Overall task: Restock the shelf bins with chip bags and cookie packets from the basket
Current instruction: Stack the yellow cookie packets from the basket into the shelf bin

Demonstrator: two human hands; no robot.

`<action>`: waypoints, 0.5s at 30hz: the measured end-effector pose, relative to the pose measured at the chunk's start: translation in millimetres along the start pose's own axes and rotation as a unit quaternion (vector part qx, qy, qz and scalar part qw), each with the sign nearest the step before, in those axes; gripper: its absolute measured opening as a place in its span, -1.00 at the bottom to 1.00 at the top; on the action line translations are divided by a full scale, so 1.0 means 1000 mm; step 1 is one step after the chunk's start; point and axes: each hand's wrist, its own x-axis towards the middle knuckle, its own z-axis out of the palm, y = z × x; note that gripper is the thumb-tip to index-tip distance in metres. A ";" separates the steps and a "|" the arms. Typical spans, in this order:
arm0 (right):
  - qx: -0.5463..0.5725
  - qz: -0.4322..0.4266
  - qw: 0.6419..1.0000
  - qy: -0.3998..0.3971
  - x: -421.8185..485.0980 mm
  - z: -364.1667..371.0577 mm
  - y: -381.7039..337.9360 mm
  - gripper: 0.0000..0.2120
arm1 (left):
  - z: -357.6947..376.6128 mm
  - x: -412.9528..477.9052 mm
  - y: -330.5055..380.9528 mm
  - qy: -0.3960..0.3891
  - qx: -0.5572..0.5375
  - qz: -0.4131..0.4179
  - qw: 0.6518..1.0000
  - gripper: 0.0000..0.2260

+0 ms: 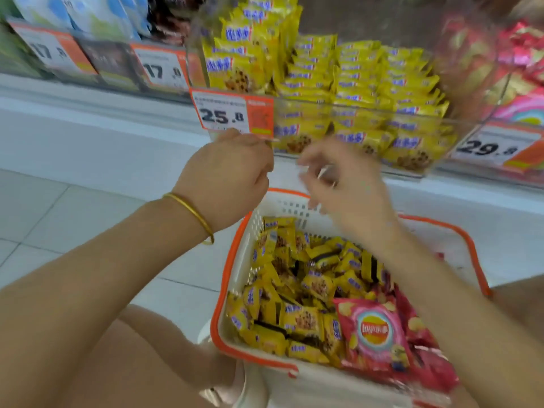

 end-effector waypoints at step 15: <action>-0.204 0.159 0.785 -0.563 -0.125 0.137 0.094 -0.48 | 0.033 0.009 0.025 -0.223 0.077 0.012 0.972 -0.73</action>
